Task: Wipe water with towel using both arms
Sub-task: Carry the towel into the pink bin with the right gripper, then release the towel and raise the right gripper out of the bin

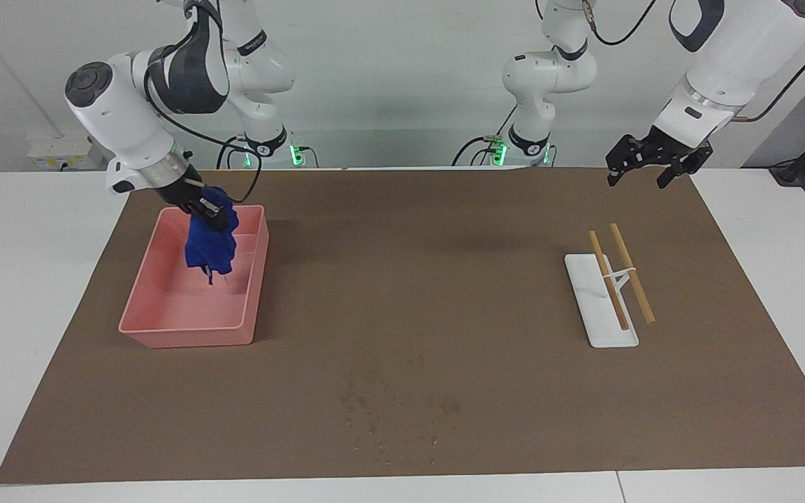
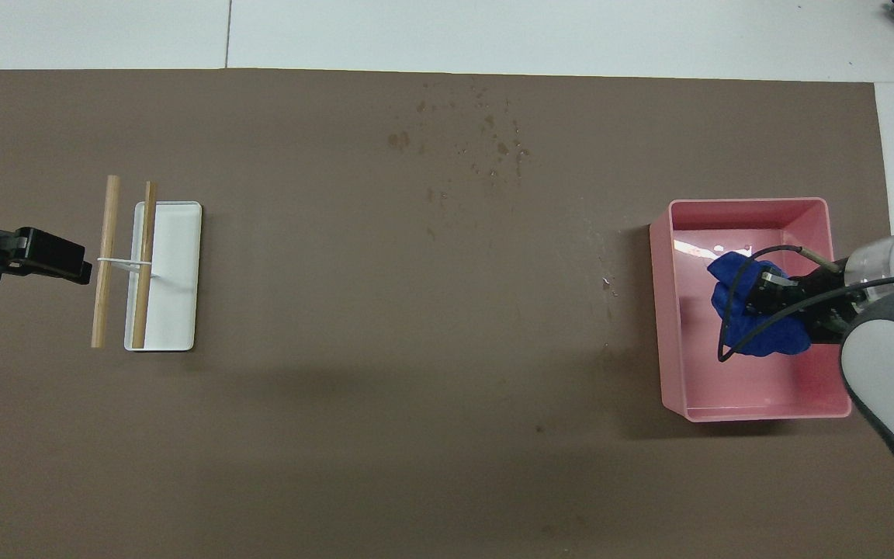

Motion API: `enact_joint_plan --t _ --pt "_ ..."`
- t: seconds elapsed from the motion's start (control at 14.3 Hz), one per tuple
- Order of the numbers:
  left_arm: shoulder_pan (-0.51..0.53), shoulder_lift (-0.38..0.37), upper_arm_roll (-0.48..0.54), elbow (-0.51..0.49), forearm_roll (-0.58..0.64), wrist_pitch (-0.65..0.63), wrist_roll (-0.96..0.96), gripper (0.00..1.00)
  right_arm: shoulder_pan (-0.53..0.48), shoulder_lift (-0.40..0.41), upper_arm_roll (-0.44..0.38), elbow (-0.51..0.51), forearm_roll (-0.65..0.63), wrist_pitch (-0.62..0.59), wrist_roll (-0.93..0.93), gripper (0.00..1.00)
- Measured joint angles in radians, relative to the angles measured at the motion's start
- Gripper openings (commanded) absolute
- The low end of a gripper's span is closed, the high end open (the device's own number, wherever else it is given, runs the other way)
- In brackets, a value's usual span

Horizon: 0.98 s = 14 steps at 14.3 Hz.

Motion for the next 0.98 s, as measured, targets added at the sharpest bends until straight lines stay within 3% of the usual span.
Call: enact_joint_plan --t 0.35,0.56,0.63,0.7,0.77,0.98 --pt "0.000 0.000 0.000 0.000 0.000 0.000 0.000 1.00 -0.066 0.121 0.001 -0.065 -0.005 0.036 -0.115 0.00" --pt "0.000 0.000 0.000 0.000 0.000 0.000 0.000 1.00 -0.057 0.132 0.009 -0.120 -0.005 0.065 -0.115 0.00" --pt "0.000 0.000 0.000 0.000 0.000 0.000 0.000 1.00 -0.056 0.132 0.012 -0.133 -0.005 0.075 -0.115 0.29" --pt "0.000 0.000 0.000 0.000 0.000 0.000 0.000 1.00 -0.056 0.132 0.014 -0.139 -0.005 0.081 -0.115 0.81" --pt "0.000 0.000 0.000 0.000 0.000 0.000 0.000 1.00 -0.056 0.132 0.015 -0.141 -0.005 0.085 -0.115 1.00" --pt "0.000 0.000 0.000 0.000 0.000 0.000 0.000 1.00 -0.056 0.125 0.014 -0.130 -0.005 0.088 -0.115 1.00"
